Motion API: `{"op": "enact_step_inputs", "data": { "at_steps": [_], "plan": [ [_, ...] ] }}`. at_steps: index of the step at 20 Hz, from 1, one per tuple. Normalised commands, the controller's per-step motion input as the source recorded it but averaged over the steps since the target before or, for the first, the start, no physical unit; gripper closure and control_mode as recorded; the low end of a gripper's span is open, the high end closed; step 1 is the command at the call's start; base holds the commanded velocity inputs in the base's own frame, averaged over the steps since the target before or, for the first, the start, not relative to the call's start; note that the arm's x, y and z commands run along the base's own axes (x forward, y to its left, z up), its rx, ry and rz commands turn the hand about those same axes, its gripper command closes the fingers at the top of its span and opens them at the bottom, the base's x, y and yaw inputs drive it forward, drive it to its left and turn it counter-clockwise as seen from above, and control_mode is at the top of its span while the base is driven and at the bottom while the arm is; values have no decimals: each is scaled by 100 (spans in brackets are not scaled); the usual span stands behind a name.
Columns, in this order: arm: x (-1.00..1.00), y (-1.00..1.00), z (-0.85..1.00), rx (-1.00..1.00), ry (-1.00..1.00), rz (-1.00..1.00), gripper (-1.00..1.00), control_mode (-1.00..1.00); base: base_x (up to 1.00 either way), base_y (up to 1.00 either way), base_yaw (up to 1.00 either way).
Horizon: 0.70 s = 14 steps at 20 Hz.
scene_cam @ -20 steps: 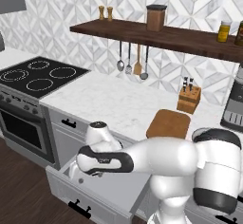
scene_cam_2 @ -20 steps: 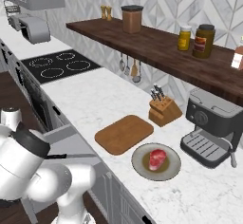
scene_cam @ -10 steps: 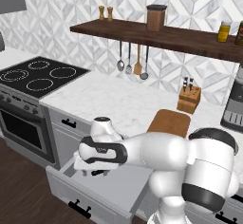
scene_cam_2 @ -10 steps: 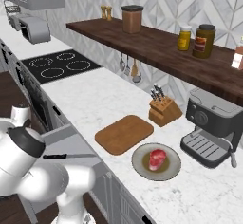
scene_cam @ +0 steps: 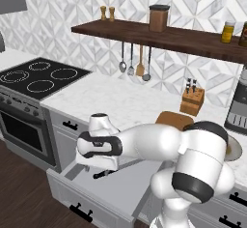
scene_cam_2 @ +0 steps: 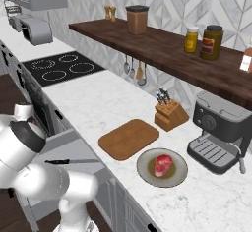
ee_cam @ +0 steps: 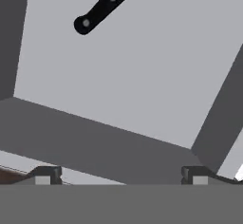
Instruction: Pick up the knife from the drawer and place it on the cutting board. Then place the meat from the plate to the cutting board.
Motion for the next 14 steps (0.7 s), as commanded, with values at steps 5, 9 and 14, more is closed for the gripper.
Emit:
{"op": "enact_step_inputs", "data": {
  "at_steps": [5, 9, 14],
  "plan": [
    [8, 0, -1, -18, 0, -41, -100, -100, 0, 0, 0],
    [1, -8, -7, -13, 0, -42, -100, -100, 0, 0, 0],
    [0, -11, -7, -8, 0, -46, -100, -100, 0, 0, 0]
  ]
}}
